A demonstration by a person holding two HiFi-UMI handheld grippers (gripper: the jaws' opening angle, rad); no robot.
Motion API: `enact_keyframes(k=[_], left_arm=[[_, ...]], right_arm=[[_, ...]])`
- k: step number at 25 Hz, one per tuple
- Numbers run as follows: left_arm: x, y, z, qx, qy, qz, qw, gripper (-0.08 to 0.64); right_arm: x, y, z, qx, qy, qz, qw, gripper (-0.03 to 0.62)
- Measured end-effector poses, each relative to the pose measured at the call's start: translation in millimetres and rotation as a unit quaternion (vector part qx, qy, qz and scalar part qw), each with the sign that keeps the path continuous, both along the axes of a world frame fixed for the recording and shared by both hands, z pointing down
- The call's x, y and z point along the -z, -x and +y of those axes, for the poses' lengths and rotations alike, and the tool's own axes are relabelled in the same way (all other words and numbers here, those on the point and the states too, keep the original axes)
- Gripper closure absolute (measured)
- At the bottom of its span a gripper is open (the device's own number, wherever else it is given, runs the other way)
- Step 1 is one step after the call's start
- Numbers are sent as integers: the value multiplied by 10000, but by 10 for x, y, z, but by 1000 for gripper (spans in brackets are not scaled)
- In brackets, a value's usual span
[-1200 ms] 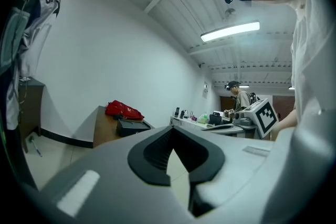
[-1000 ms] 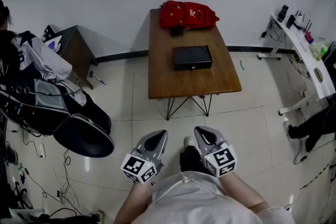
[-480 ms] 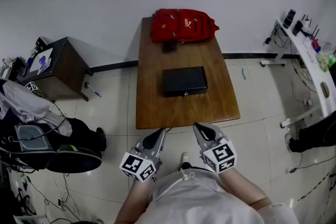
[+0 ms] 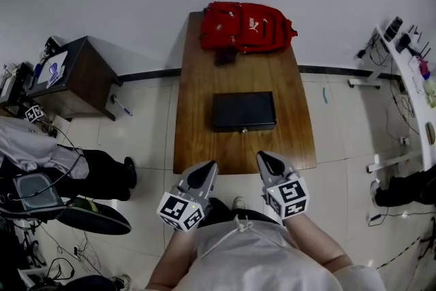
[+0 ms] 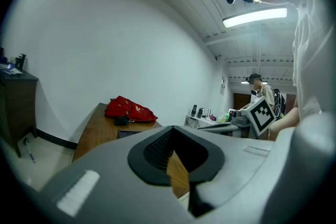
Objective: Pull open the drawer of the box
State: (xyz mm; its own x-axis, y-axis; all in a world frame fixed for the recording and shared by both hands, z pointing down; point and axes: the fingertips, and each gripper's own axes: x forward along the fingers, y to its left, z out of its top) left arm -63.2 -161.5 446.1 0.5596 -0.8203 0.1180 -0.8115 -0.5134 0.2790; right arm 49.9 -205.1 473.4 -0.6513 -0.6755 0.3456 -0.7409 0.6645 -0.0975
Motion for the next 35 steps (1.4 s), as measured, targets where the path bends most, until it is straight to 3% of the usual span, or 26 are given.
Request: enact_keyframes(k=[10, 19, 28, 35], left_arm=[[-254, 170, -482, -295, 428, 24, 9986, 554], [-711, 169, -839, -654, 939, 222, 9932, 554], [-1064, 359, -1009, -674, 1331, 261, 9885, 554], [-1179, 363, -1012, -719, 1494, 379, 9854, 554]], right_arm=[[-491, 172, -458, -447, 636, 471, 9959, 583], [-1204, 236, -903, -984, 1354, 946, 9813, 581], [-1717, 373, -1086, -1239, 1979, 996, 9672, 482], [-1854, 400, -1140, -1374, 2261, 983, 9594, 494]])
